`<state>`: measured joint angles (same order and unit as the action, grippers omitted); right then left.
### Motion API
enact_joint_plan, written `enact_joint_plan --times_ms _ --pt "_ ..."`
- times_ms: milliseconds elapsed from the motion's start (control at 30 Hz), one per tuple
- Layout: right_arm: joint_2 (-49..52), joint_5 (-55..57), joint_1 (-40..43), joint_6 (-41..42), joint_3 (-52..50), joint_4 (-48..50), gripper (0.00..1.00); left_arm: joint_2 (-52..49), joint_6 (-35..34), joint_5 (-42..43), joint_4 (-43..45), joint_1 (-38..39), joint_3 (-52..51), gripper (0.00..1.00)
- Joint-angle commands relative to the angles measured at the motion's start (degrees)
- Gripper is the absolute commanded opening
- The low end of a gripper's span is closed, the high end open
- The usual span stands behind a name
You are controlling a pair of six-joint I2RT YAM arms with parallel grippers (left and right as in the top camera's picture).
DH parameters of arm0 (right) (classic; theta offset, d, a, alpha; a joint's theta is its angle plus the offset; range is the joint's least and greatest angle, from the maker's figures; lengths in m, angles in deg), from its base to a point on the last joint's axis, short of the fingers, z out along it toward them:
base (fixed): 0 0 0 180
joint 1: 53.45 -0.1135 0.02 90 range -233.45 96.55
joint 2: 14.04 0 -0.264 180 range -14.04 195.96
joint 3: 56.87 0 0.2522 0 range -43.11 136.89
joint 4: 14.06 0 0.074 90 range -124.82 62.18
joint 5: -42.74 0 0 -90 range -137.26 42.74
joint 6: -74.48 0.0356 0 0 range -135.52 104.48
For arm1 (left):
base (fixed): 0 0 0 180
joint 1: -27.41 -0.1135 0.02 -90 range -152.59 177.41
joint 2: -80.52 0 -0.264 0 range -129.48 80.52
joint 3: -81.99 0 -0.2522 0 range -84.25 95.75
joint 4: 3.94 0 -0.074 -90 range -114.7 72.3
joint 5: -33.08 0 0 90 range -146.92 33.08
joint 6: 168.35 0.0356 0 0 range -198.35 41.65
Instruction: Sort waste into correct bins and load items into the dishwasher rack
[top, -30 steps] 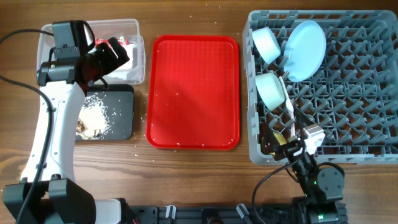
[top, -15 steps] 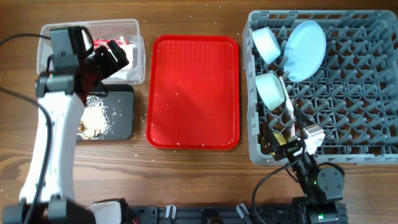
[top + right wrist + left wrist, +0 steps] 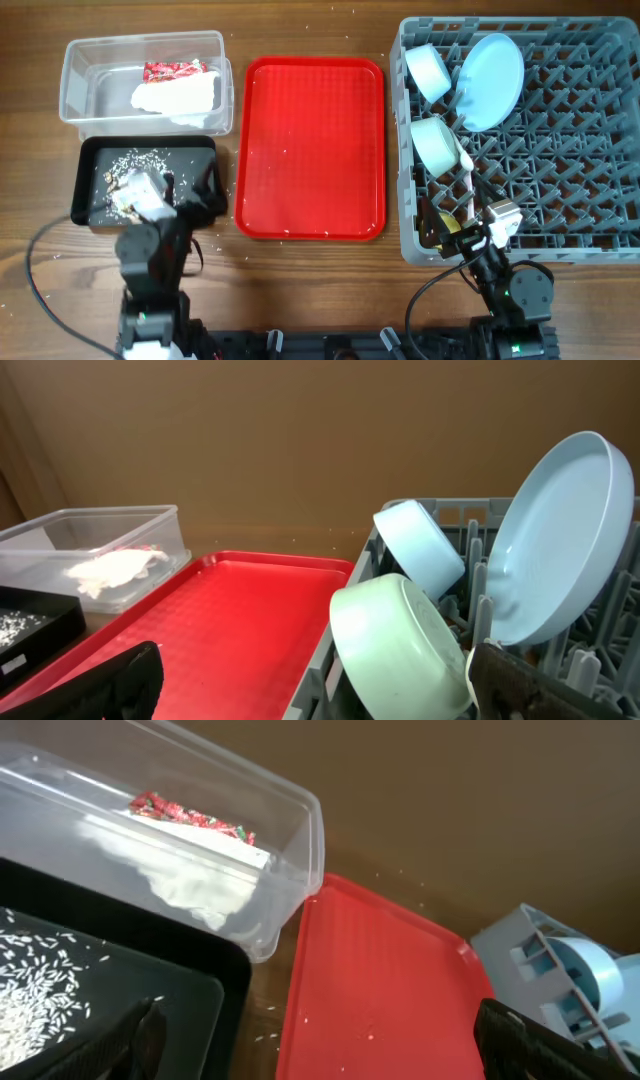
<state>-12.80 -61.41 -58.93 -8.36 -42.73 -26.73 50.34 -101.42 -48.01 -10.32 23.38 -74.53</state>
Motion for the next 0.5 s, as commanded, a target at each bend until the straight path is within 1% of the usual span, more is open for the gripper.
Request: enact_joint_plan --times_ms 0,33,167,300,400,467 --pt "-0.20 -0.57 -0.17 -1.01 -0.09 0.17 1.00 10.49 0.11 -0.85 0.81 0.17 -7.56 1.00" --pt "-0.20 -0.57 -0.17 -1.01 -0.09 0.17 1.00 13.27 0.11 -0.85 0.79 0.17 -9.05 1.00" --pt "-0.20 -0.57 -0.17 -1.01 -0.09 0.15 1.00 19.50 0.35 -1.57 -4.48 0.17 -9.40 1.00" --pt "-0.20 -0.57 -0.17 -0.96 -0.09 0.17 1.00 25.81 0.33 -2.36 -11.34 0.17 -9.40 1.00" --pt "-0.20 -0.57 -0.17 -1.01 -0.09 0.15 1.00 30.01 0.33 -2.86 -11.15 0.17 -9.40 1.00" --pt "-0.20 -0.57 -0.17 -1.01 -0.09 0.17 1.00 30.03 0.31 -2.97 -11.28 0.17 -9.40 1.00"
